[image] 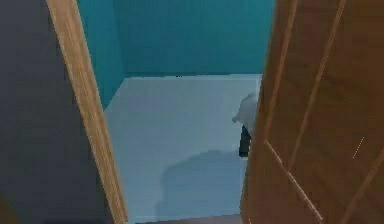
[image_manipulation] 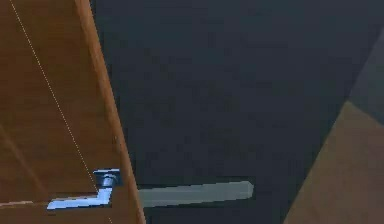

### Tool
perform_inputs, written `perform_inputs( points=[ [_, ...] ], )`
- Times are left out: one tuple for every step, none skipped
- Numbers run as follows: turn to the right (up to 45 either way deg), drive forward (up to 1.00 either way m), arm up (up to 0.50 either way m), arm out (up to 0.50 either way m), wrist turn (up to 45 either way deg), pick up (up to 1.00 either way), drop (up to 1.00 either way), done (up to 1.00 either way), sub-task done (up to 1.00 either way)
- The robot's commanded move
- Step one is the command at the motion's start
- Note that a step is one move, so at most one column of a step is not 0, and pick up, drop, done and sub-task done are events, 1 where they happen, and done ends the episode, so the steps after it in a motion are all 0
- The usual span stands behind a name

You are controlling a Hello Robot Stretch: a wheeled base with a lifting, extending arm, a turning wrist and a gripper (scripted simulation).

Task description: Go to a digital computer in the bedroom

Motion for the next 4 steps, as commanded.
perform_inputs(
  points=[
    [0.0,1.00,0.00,0.00,0.0,0.00,0.00,0.00,0.00],
    [9.0,0.00,0.00,0.00,0.0,0.00,0.00,0.00,0.00],
    [0.0,0.30,0.00,0.00,0.0,0.00,0.00,0.00,0.00],
    [45.0,0.00,0.00,0.00,0.0,0.00,0.00,0.00,0.00]
  ],
)
